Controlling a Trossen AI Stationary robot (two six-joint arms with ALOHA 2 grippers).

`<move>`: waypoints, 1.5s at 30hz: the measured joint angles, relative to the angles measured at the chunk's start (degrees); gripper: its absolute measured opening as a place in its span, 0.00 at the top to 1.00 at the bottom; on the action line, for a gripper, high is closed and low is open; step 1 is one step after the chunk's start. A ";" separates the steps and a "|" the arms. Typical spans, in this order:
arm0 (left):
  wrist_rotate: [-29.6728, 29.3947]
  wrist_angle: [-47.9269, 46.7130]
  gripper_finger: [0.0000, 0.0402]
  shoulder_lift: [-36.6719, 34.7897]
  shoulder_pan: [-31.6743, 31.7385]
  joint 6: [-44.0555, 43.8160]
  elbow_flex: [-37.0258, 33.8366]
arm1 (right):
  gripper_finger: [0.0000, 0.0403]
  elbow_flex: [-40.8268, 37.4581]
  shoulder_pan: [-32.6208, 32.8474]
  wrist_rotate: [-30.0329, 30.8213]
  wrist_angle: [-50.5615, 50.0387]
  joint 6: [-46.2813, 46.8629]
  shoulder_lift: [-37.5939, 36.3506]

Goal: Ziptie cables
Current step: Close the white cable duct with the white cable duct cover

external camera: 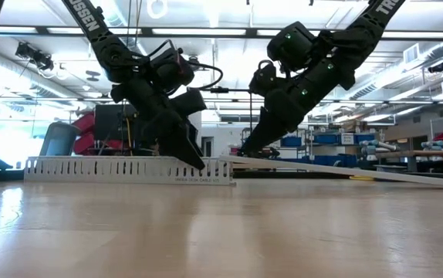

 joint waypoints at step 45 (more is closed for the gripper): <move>-0.03 0.68 0.40 0.11 0.00 0.04 0.00 | 1.00 4.03 -1.31 -6.30 3.75 4.21 5.92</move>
